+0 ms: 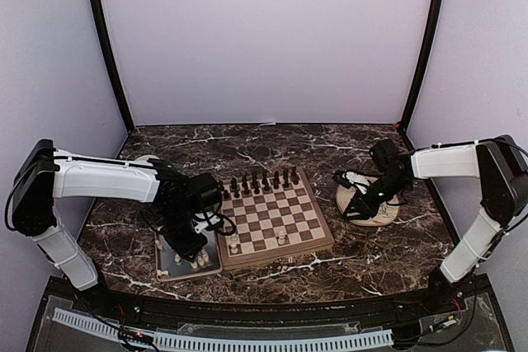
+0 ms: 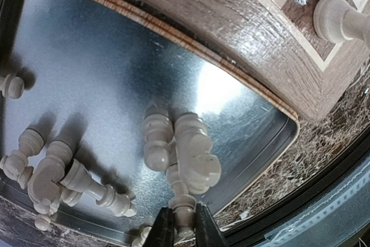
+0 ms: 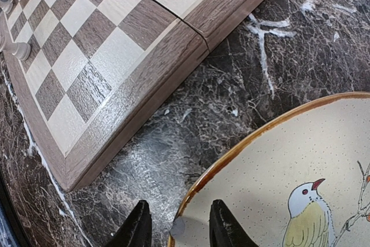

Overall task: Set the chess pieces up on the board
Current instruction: Pick up the bishop from the storage box.

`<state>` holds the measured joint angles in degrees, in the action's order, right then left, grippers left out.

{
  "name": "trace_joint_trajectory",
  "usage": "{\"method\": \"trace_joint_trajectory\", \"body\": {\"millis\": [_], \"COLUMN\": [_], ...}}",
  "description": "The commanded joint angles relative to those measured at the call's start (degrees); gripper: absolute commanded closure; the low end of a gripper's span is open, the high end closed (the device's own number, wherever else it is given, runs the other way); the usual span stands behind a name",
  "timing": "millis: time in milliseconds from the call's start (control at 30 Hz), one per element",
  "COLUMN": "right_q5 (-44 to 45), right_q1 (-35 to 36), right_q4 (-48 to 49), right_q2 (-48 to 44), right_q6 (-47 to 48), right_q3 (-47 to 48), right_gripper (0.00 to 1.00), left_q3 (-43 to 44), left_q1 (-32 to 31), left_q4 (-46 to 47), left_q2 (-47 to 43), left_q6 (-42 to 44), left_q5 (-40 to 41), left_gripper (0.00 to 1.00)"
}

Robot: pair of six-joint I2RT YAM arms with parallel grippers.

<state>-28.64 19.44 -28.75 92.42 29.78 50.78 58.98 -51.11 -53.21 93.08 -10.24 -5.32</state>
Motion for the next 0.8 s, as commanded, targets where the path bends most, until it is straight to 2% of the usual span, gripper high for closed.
{"method": "trace_joint_trajectory", "body": {"millis": [0,133,367,633,767], "right_q5": [0.1,0.07,-0.14,0.21,0.21], "right_q1": [-0.15,-0.15,-0.14,-0.14,-0.13], "right_q4": [-0.19,-0.25,-0.34,-0.25,-0.25], "right_q2": [-0.04,0.01,0.17,-0.31,-0.58], "right_q6": [0.46,0.57,0.65,0.63,0.54], "right_q3": [1.08,1.06,1.08,1.03,0.98], "right_gripper": [0.65,0.65,0.65,0.64,0.65], "left_q3": [-0.67,0.54,5.3,15.08,19.84], "left_q1": [-0.13,-0.13,-0.13,-0.13,-0.15], "left_q4": [-2.99,-4.51,-8.69,-15.99,-16.89], "left_q2": [0.53,0.78,2.24,4.27,4.21], "left_q6": [0.96,0.2,-2.26,-3.94,-3.3], "left_q5": [0.78,2.48,9.15,15.88,15.48], "left_gripper": [0.92,1.0,1.0,1.0,1.0]}}
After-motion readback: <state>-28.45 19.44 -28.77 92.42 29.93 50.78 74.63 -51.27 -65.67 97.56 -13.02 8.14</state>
